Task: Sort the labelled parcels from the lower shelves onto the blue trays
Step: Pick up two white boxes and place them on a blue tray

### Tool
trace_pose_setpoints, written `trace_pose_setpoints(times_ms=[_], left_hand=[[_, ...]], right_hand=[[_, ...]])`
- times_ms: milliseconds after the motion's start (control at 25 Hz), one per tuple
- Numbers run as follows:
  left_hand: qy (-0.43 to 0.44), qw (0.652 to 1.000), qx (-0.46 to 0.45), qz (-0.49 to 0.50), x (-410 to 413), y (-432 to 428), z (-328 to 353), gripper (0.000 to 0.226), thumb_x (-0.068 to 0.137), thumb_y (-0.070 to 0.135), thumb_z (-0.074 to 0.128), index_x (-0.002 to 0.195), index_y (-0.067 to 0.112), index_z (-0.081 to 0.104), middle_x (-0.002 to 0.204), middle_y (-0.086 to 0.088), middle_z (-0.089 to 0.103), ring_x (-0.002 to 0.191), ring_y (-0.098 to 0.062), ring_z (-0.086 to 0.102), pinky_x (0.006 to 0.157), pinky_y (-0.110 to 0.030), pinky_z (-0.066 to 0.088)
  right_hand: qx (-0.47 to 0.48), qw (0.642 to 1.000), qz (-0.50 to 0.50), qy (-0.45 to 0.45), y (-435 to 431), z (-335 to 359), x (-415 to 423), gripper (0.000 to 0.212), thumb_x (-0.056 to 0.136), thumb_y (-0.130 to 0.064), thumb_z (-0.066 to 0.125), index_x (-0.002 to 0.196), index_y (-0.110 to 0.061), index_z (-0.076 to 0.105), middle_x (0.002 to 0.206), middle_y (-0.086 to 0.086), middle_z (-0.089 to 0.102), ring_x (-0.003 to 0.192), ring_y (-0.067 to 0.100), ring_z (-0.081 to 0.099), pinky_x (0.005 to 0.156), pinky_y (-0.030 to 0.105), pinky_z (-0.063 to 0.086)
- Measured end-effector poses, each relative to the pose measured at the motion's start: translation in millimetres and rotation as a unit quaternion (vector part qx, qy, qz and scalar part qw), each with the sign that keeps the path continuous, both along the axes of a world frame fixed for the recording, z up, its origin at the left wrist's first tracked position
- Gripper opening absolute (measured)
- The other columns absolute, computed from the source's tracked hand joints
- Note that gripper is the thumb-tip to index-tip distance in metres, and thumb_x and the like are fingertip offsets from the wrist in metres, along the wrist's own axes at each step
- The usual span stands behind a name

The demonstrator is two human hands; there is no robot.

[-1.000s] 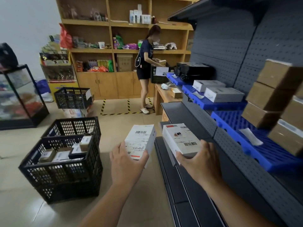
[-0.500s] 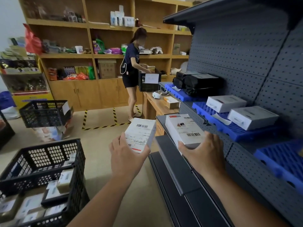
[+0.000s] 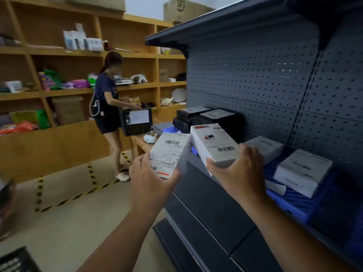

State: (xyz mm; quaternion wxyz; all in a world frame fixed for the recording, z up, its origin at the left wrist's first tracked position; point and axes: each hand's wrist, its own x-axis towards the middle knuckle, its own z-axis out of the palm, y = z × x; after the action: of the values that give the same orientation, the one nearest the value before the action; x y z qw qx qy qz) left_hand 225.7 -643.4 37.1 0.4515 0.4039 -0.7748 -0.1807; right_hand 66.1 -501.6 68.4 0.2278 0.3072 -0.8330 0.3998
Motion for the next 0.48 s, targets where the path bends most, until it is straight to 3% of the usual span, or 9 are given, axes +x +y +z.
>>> trace_pose_setpoints(times_ms=[120,280,480], left_hand=[[0.018,0.998,-0.007,-0.065,-47.8,-27.5,10.7,0.099,0.070,0.070,0.066,0.146,0.010,0.044,0.134,-0.004,0.050,0.125,-0.023,0.044,0.101,-0.031,0.036],[0.033,0.981,-0.007,-0.191,-121.1,-50.2,16.2,0.092,0.071,0.054,0.081,0.141,0.002,0.051,0.134,-0.014,0.054,0.126,-0.031,0.048,0.107,-0.040,0.041],[0.036,0.943,-0.004,-0.331,-190.1,-54.2,28.7,0.099,0.070,0.063,0.074,0.147,0.008,0.044,0.140,-0.006,0.048,0.130,-0.023,0.038,0.098,-0.032,0.038]], right_hand=[[-0.016,0.998,-0.065,0.001,-6.2,10.8,-24.0,0.103,0.057,-0.080,0.059,0.130,-0.008,0.049,0.123,0.009,0.051,0.118,0.029,0.043,0.090,0.039,0.046],[-0.026,0.980,-0.197,0.010,-2.9,18.1,-51.9,0.102,0.058,-0.079,0.062,0.129,-0.006,0.050,0.120,0.008,0.052,0.116,0.027,0.044,0.089,0.037,0.045],[-0.034,0.937,-0.348,-0.001,16.5,21.3,-62.2,0.101,0.061,-0.072,0.073,0.131,-0.003,0.052,0.123,0.012,0.052,0.116,0.029,0.044,0.092,0.039,0.044]])
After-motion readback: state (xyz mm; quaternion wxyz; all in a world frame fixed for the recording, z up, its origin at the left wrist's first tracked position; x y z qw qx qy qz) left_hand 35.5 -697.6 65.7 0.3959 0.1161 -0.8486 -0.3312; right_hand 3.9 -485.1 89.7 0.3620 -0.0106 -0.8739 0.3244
